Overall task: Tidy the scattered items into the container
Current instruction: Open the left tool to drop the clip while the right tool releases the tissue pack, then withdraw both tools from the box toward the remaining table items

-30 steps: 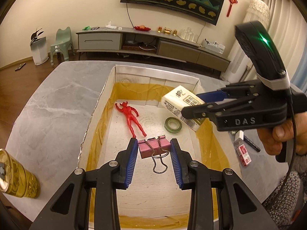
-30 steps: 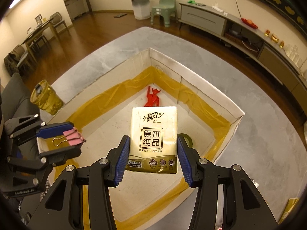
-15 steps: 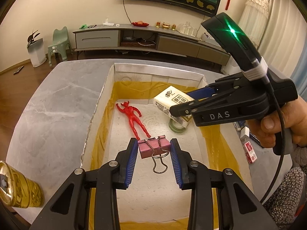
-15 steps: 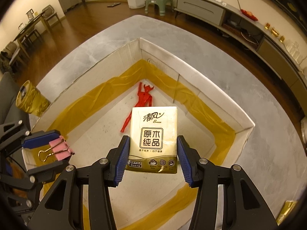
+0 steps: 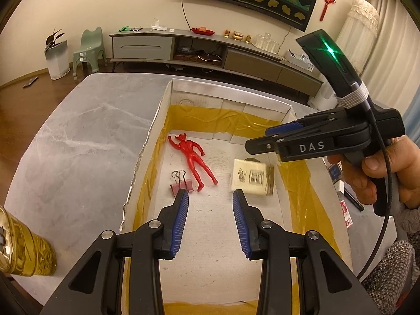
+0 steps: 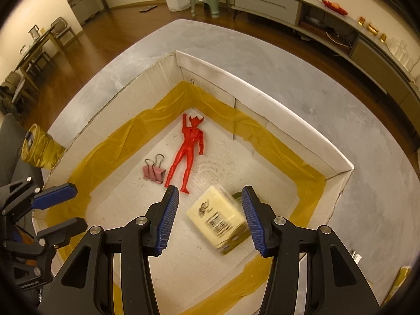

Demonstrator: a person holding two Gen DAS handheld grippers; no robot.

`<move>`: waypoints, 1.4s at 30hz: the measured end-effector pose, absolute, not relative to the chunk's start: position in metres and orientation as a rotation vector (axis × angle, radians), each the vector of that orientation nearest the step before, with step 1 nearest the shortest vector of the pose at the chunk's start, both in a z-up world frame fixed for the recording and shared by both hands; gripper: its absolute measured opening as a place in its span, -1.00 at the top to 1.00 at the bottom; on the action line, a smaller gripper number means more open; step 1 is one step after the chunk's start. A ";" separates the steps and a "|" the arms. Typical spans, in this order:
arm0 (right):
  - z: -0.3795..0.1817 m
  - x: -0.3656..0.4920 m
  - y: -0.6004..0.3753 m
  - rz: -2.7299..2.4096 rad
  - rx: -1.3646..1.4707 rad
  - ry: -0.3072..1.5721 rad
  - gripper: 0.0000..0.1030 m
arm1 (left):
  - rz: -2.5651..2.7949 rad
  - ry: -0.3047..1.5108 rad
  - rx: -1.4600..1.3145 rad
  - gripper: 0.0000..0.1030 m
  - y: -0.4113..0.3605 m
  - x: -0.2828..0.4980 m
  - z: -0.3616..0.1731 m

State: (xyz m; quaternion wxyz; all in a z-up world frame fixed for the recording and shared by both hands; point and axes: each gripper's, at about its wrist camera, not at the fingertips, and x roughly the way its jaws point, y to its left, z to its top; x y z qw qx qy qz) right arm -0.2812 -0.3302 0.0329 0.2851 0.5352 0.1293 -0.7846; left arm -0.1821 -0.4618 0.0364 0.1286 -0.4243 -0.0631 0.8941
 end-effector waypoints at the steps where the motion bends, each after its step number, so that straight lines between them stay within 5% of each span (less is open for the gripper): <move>1: 0.034 -0.280 -0.329 -2.098 1.430 0.341 -0.06 | 2.599 -0.183 -1.233 0.29 -0.462 -0.181 0.037; 42: 0.090 -0.192 -0.261 -2.087 1.274 0.158 -0.06 | 2.609 -0.171 -1.193 0.29 -0.432 -0.127 0.072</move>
